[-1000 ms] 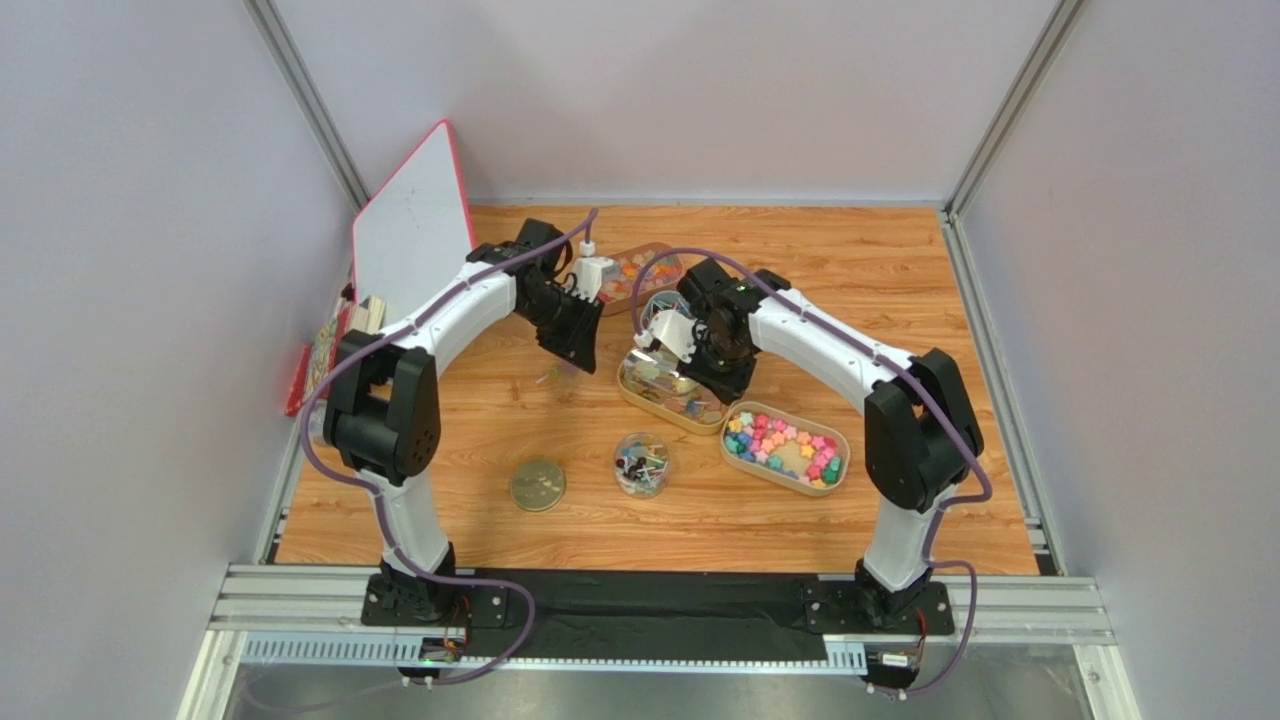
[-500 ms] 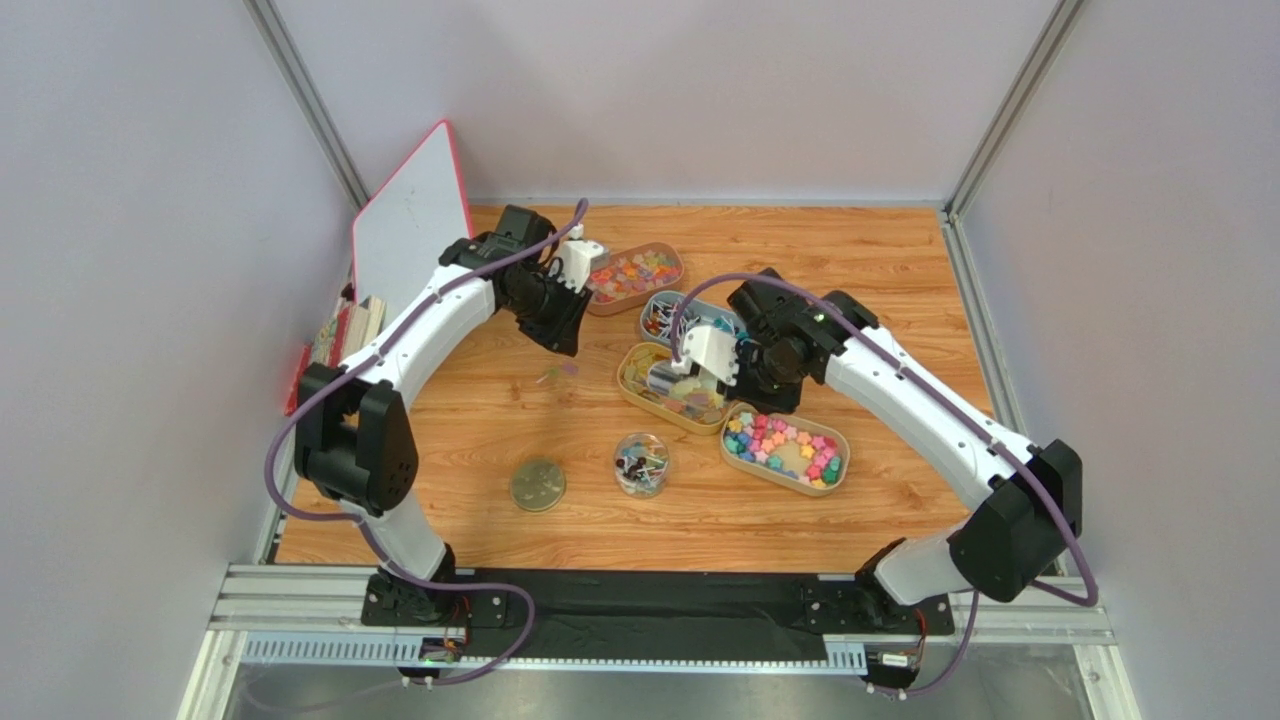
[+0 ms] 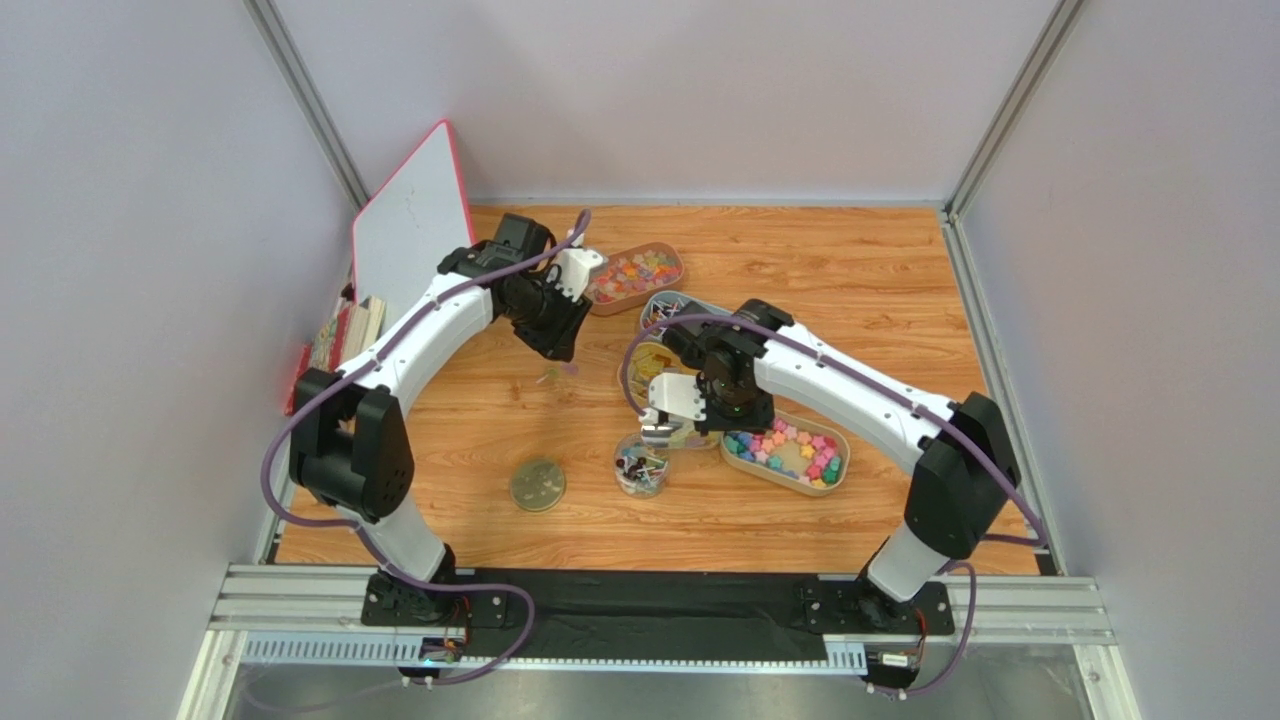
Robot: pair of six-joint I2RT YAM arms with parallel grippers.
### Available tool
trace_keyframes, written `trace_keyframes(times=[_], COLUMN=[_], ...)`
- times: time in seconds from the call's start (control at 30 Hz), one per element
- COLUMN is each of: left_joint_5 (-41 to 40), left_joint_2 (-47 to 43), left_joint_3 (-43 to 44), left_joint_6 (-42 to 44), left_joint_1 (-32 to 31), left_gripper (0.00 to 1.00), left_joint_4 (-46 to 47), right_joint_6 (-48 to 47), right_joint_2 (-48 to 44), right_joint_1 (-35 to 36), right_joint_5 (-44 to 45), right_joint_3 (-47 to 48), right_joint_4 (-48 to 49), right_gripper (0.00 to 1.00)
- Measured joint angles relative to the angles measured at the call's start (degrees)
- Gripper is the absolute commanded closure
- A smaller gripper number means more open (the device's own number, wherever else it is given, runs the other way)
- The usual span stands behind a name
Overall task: Pack the candies
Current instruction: Place the fake candies in the packing bottle.
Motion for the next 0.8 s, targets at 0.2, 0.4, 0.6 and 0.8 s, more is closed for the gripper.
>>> trace_keyframes(times=[0.2,0.4,0.6,0.8], left_joint_5=[-1.33,-1.81,-1.9,-1.92], left_joint_2=[2.25,2.64,2.64,2.64], left_joint_3=[-0.46,-0.59,-0.79,-1.01], left_joint_6=[-0.02,-0.07,-0.28,-0.46], left_joint_1=[0.0,0.0,0.0,0.0], left_gripper=[0.52,0.52,0.52,0.52], left_joint_4=[2.82,5.44,7.41,8.07], right_joint_6=[-0.2,-2.4,-5.81,-7.89], right_joint_2=[5.11,6.4,5.33,4.28], right_joint_1=[2.6,5.09,7.1,10.27], right_joint_5=[5.35,10.67,16.33,22.84], right_joint_3=[6.82,7.87,4.35,3.3], right_joint_4=[0.33,0.55,0.44,0.44], right_gripper=[1.0,1.0,1.0,1.0])
